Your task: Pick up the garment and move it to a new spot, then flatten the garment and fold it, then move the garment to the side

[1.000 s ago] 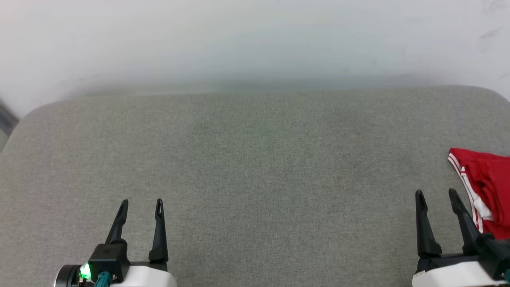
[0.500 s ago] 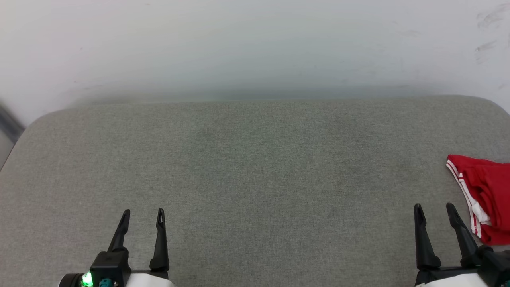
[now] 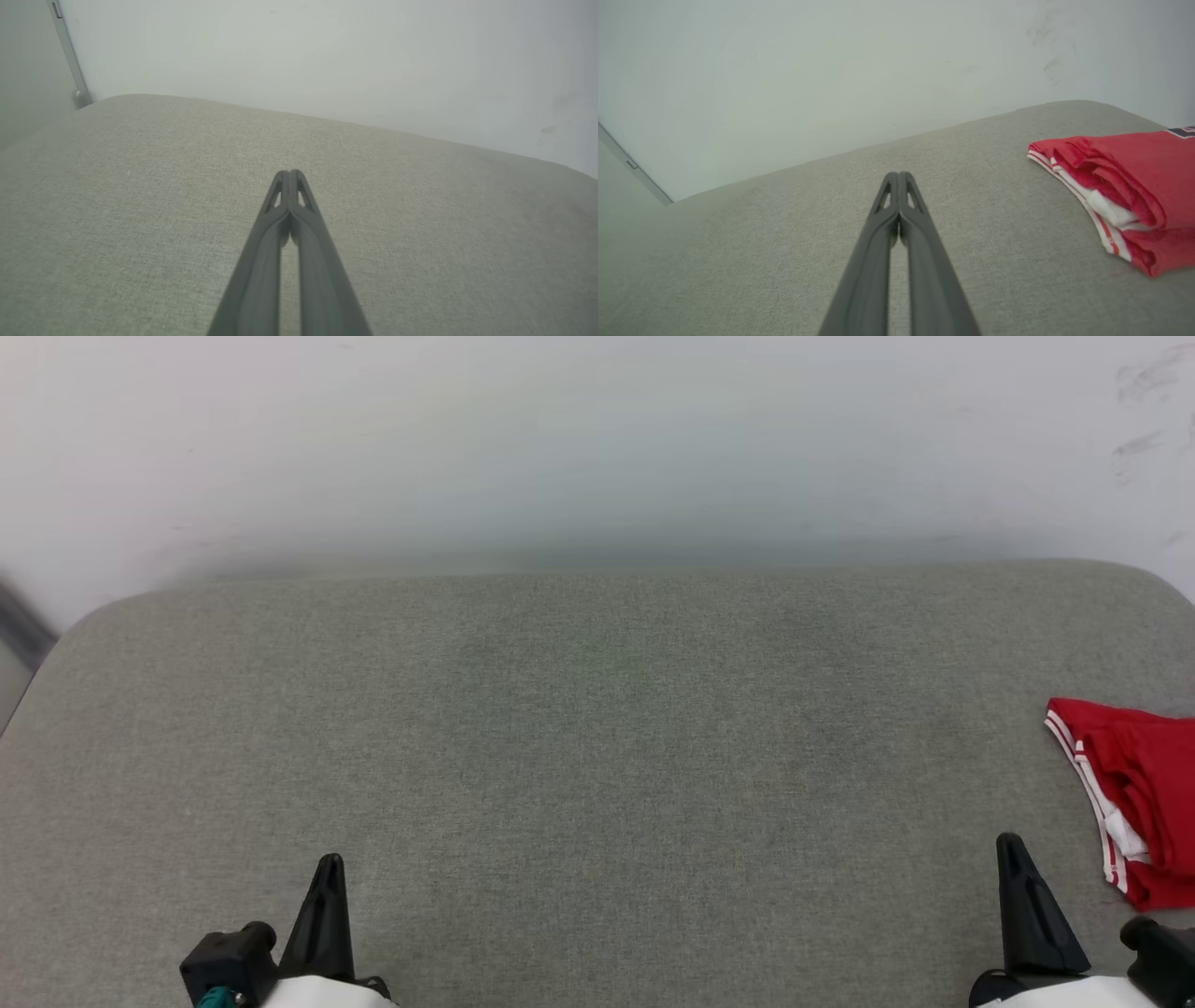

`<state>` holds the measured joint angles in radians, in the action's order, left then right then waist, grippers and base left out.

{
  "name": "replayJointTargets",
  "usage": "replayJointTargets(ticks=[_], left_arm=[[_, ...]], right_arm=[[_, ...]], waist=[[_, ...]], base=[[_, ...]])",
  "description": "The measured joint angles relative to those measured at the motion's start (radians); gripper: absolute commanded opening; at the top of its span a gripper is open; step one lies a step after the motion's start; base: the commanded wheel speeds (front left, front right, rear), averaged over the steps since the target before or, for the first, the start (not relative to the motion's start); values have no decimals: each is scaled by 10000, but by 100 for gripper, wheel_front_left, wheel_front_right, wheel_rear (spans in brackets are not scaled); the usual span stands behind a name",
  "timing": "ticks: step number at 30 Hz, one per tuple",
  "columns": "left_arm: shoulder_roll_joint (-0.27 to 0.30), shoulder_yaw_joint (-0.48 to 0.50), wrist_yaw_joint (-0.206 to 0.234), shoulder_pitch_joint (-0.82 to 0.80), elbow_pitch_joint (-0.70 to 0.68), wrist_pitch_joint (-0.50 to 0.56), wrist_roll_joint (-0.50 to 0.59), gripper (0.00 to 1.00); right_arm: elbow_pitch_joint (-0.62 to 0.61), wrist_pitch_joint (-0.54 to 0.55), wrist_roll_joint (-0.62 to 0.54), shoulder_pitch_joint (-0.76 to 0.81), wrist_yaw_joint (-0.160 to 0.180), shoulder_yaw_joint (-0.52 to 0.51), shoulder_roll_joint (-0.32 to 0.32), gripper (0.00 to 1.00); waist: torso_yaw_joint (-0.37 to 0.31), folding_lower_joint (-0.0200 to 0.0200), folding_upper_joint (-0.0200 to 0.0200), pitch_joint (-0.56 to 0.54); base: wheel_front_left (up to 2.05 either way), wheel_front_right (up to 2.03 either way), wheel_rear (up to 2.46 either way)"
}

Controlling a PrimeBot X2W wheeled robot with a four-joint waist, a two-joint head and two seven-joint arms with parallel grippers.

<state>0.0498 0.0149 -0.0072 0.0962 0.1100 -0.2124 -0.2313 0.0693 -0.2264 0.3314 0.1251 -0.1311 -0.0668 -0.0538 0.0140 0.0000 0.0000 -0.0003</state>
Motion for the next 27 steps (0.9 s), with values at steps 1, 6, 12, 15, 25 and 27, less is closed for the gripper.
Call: replayJointTargets(ticks=[1, 6, 12, 15, 25, 27], left_arm=[[0, 10, -15, -14, 12, 50, -199, 0], [0, 75, -104, -84, 107, 267, -1172, 0], [0, 167, -192, -250, 199, 522, -2263, 0], [0, 201, -213, -312, 255, 625, -2780, 0], [0, 295, -372, -600, 410, 1012, -4381, 0], [0, 313, -387, -649, 428, 1091, -4679, 0]], right_arm=[[25, 48, 184, -33, 2, 4, -6, 0], [153, 245, 1145, -162, 0, 36, -29, 0], [293, 445, 2192, -337, 0, 58, -59, 0], [343, 548, 2688, -442, 0, 69, -75, 0], [554, 899, 4251, -665, 2, 82, -113, 0], [594, 965, 4520, -700, 2, 82, -121, 0]], waist=[[-2, 0, 0, 1], [-8, 0, 0, 2], [-16, 0, 0, 5], [-19, 0, 0, 5], [-31, 1, 0, 8], [-33, 0, 0, 9]], base=[[0, 0, 0], [0, 0, 0], [0, 0, 0], [0, 0, 0], [0, 0, 0], [0, 0, 0]])
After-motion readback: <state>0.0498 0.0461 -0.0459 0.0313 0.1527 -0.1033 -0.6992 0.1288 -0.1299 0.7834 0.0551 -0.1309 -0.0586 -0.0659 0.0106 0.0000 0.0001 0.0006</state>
